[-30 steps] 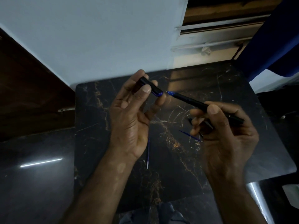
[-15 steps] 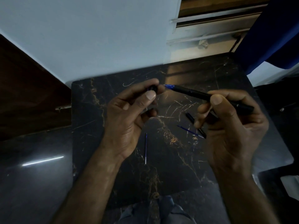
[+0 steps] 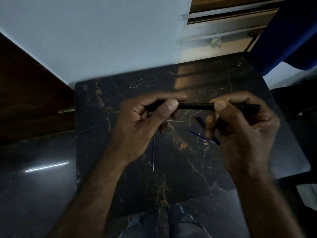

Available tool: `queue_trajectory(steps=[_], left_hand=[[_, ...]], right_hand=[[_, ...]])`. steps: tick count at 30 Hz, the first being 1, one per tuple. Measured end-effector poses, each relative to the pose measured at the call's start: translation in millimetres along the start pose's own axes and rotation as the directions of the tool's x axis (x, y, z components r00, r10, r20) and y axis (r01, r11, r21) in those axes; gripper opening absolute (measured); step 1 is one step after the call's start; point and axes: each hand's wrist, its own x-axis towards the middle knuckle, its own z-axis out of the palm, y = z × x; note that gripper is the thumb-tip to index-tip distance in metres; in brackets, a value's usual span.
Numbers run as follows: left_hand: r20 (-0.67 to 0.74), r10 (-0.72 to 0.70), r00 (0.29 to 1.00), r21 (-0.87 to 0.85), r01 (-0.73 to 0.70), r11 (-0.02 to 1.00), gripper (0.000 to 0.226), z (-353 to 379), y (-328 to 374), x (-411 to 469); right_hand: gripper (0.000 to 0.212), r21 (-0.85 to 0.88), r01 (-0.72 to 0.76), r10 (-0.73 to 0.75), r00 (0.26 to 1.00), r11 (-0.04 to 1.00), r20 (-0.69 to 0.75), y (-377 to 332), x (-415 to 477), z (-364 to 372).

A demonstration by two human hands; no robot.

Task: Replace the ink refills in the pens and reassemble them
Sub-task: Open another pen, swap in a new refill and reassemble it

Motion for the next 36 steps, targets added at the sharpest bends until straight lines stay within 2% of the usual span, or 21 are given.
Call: queue_trajectory(steps=[5, 9, 12, 15, 17, 19, 21, 23, 25, 27, 30, 32, 34, 36], left_hand=[[0.014, -0.017, 1.000, 0.050, 0.017, 0.999, 0.029, 8.4, 2.8, 2.1], [-0.045, 0.018, 0.999, 0.005, -0.018, 1.000, 0.028, 6.7, 9.3, 13.7], [-0.092, 0.096, 0.991, 0.035, -0.094, 0.995, 0.027, 9.1, 18.0, 25.5], [-0.060, 0.176, 0.983, 0.062, -0.172, 0.983, 0.020, 10.1, 15.4, 29.1], [-0.069, 0.166, 0.984, -0.009, -0.167, 0.986, 0.015, 15.1, 8.9, 22.7], [-0.177, 0.076, 0.981, -0.143, -0.102, 0.984, 0.013, 22.9, -1.3, 13.1], [-0.310, -0.109, 0.944, -0.297, 0.013, 0.955, 0.007, 29.4, -16.0, 2.4], [-0.397, -0.316, 0.861, -0.450, 0.117, 0.885, 0.011, 29.2, -35.4, -8.3], [-0.437, -0.446, 0.781, -0.488, 0.211, 0.847, 0.017, 22.2, -60.1, -21.7], [-0.472, -0.472, 0.745, -0.333, 0.345, 0.878, 0.019, 10.5, -88.0, -39.4], [-0.478, -0.495, 0.726, -0.146, 0.490, 0.859, 0.011, -15.2, -131.0, -65.0], [-0.503, -0.494, 0.709, 0.052, 0.595, 0.802, 0.012, -31.8, -159.3, -79.3], [-0.497, -0.482, 0.721, 0.286, 0.661, 0.694, 0.021, -41.7, -182.1, -91.4], [-0.485, -0.493, 0.722, 0.374, 0.681, 0.629, 0.026, -44.8, -197.6, -98.2]], right_hand=[[0.007, 0.060, -0.077, 0.071, 0.993, 0.995, 0.094, 4.9, -2.5, 6.1], [0.009, 0.136, -0.081, 0.074, 0.996, 0.987, 0.058, 9.8, -7.0, 16.6], [0.007, 0.158, -0.070, 0.069, 0.998, 0.985, 0.010, 16.4, -14.5, 25.8], [0.006, 0.201, -0.099, 0.107, 0.994, 0.975, -0.031, 22.6, -20.8, 28.7], [0.005, 0.225, -0.102, 0.114, 0.993, 0.969, -0.039, 25.6, -21.5, 28.5], [0.008, 0.247, -0.089, 0.099, 0.995, 0.965, -0.026, 31.2, -17.3, 29.3], [0.010, 0.235, -0.100, 0.110, 0.993, 0.967, -0.033, 44.3, -16.2, 31.9], [0.009, 0.130, -0.130, 0.136, 0.990, 0.983, -0.044, 64.6, -22.5, 33.2], [0.007, -0.038, -0.181, 0.180, 0.984, 0.983, -0.012, 91.8, -37.2, 32.2], [0.008, -0.202, -0.271, 0.280, 0.960, 0.941, 0.014, 120.4, -56.1, 28.3], [0.015, -0.393, -0.351, 0.374, 0.927, 0.850, -0.018, 159.4, -80.4, 15.1], [0.018, -0.436, -0.405, 0.432, 0.901, 0.803, -0.042, 177.9, -91.6, 2.5], [0.020, -0.490, -0.447, 0.493, 0.869, 0.748, -0.039, 191.2, -97.1, -9.5], [0.020, -0.582, -0.436, 0.518, 0.855, 0.687, -0.029, 200.0, -97.5, -18.4]])
